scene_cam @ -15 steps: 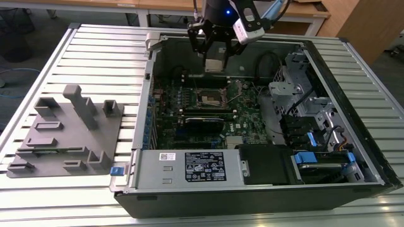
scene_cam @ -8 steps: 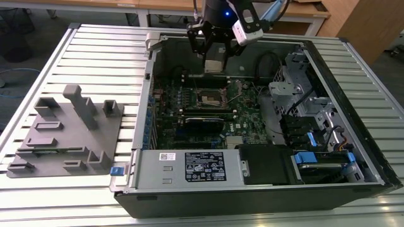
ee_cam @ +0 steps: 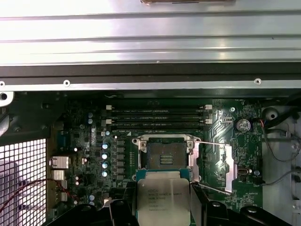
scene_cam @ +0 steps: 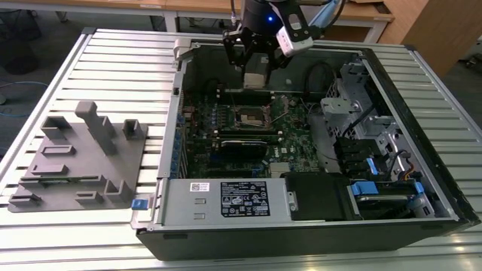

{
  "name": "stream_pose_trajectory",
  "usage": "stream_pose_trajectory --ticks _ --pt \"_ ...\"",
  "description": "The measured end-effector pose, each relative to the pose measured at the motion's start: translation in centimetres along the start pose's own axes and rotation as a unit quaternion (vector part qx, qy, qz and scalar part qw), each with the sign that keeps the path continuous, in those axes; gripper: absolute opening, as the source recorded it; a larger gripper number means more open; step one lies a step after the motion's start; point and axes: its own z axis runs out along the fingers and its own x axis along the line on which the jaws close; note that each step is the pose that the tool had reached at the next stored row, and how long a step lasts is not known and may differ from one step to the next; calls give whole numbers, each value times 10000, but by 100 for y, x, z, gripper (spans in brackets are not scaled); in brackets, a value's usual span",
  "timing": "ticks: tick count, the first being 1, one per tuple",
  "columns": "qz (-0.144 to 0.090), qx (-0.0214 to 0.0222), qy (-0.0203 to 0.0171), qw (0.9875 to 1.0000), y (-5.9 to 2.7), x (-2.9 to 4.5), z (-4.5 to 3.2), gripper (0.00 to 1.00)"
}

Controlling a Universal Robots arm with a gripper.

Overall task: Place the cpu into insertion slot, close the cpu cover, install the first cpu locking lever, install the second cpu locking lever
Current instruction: 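Place the cpu into insertion slot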

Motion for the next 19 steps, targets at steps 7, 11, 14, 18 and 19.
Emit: stream_pose_trajectory --ticks 7,11,14,18,19 --pt "0 0 0 10000 -1 3 16 54" --pt "0 0 0 10000 -2 3 36 54" --pt "0 0 -1 10000 -2 3 64 54" --pt "0 0 -2 10000 -4 2 102 54" --pt "0 0 -2 10000 -4 2 109 54"
